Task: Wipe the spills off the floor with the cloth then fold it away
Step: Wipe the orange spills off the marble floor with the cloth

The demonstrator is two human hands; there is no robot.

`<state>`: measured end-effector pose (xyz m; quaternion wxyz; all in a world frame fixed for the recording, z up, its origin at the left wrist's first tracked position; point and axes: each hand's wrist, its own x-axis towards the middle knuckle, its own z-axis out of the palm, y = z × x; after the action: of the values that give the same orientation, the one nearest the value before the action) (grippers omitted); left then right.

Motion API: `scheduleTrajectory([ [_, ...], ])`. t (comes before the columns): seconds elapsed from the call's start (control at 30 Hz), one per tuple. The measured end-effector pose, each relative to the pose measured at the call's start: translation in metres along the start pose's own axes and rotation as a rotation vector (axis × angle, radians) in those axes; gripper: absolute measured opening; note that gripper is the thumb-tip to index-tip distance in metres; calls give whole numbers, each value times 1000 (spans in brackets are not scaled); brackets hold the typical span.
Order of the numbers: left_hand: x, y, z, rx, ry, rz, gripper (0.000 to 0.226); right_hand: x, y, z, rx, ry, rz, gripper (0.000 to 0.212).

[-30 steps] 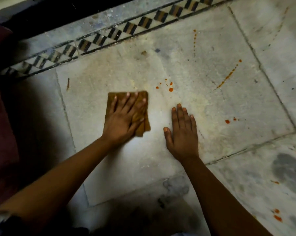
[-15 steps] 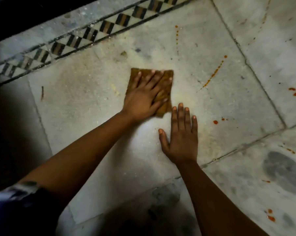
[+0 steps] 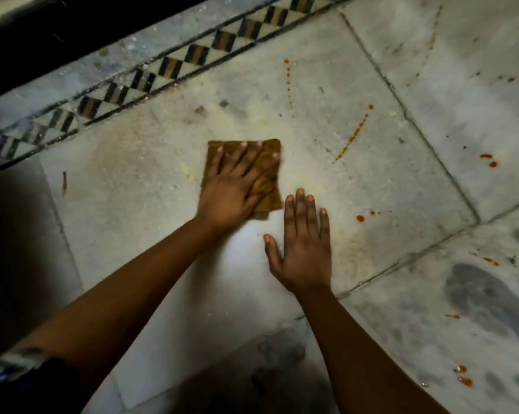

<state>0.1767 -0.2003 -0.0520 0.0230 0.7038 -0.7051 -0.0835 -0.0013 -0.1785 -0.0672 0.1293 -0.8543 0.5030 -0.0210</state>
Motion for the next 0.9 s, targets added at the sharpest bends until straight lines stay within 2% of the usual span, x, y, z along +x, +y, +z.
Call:
scheduleTrajectory([
  [0.13,6,-33,-5,17,16,-179,61,-1,0,2,29,36,-9,73],
  [0.27,57,-9,-7,-24,31,-376,56,-1,-1,3,69,52,-19,72],
  [0.3,60,2,-6,-38,22,-362,56,-3,-1,3,85,47,-22,70],
  [0.43,19,23,-1,-7,14,-111,64,-12,8,-12,134,103,33,64],
  [0.5,-4,20,-1,-2,0,-70,64,-19,29,-21,114,137,70,65],
  [0.57,1,17,-4,7,2,-123,61,-21,54,-30,65,176,122,65],
  [0.67,52,21,-6,-27,16,-322,56,-18,89,-38,26,228,247,68],
  [0.73,79,36,-6,-45,21,-351,56,-15,107,-40,10,237,289,71],
  [0.9,45,37,0,-53,38,-38,60,-8,127,-32,-22,215,360,73],
])
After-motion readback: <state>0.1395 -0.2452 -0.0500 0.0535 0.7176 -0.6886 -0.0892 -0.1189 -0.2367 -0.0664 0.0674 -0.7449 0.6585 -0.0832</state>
